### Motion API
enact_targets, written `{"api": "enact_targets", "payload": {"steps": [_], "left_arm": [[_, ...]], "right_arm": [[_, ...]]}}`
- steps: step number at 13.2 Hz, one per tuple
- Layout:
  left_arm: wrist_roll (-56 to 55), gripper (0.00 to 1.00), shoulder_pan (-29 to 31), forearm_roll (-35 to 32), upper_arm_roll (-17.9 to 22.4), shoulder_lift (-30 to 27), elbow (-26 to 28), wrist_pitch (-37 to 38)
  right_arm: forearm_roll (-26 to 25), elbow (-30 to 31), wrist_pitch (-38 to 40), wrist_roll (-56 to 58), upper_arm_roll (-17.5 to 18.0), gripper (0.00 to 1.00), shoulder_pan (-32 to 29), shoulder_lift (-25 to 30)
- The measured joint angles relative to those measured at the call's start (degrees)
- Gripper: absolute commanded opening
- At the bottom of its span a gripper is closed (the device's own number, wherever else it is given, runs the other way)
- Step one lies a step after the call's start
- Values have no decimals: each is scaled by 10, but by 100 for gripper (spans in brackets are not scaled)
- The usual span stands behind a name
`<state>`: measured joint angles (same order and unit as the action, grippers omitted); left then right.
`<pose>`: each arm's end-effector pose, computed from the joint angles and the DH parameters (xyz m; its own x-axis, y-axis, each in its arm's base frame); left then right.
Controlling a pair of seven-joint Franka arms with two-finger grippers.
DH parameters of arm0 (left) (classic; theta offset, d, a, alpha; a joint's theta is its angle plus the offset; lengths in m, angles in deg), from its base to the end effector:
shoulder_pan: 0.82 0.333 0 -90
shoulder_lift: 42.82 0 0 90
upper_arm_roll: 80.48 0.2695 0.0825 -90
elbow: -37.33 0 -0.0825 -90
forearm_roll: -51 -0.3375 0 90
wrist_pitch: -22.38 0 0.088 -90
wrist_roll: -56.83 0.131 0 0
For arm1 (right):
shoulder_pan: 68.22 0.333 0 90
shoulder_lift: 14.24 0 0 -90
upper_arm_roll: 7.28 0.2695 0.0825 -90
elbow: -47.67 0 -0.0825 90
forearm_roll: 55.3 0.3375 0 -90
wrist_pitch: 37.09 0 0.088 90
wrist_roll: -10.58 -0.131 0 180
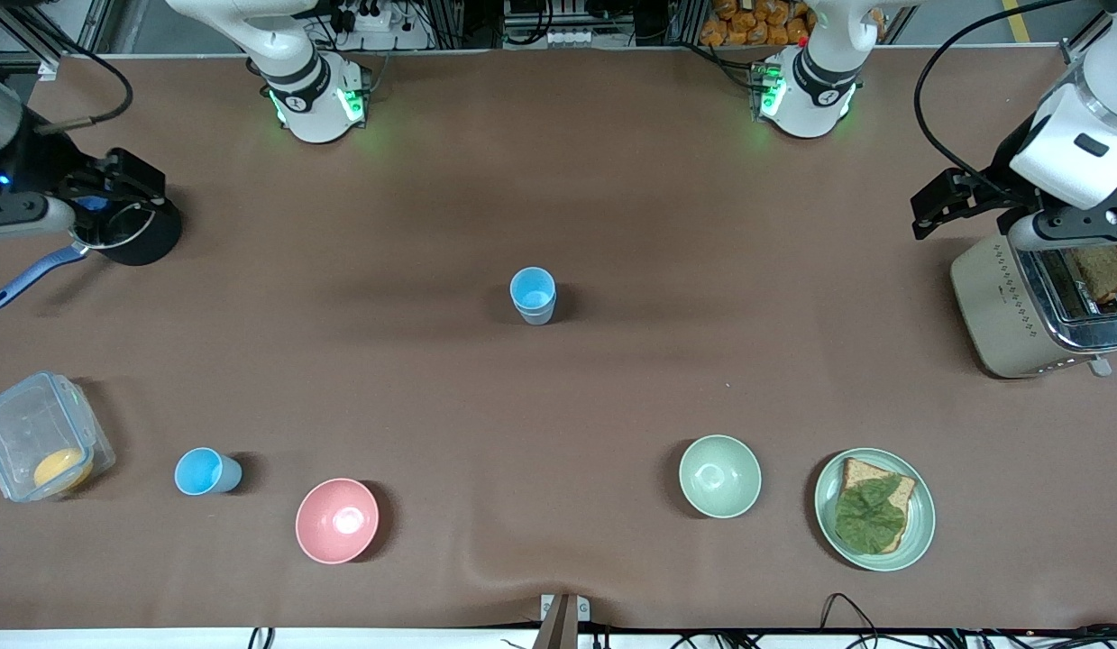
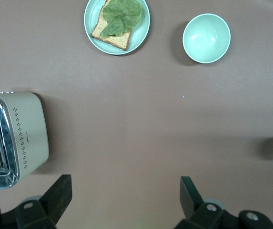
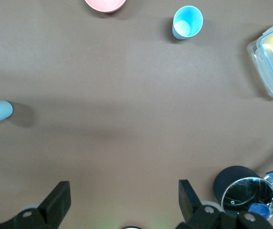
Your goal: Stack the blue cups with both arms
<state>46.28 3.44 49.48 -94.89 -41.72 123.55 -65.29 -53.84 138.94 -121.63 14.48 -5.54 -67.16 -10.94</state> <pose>0.5024 -0.0852 0.5689 0.9999 0.0081 0.0106 0.0083 -0.9998 -0.0201 0.4805 0.0274 0.5652 0.9912 0.1188 -0.0581 0.1174 -0.9927 -0.0277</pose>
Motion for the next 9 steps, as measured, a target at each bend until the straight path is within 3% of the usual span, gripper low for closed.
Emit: {"api": "enact_targets", "payload": {"steps": [9], "left_arm": [[25, 100, 4, 0, 5, 8, 1, -2]], "right_arm": [[-3, -15, 8, 5, 10, 100, -9, -4]]}}
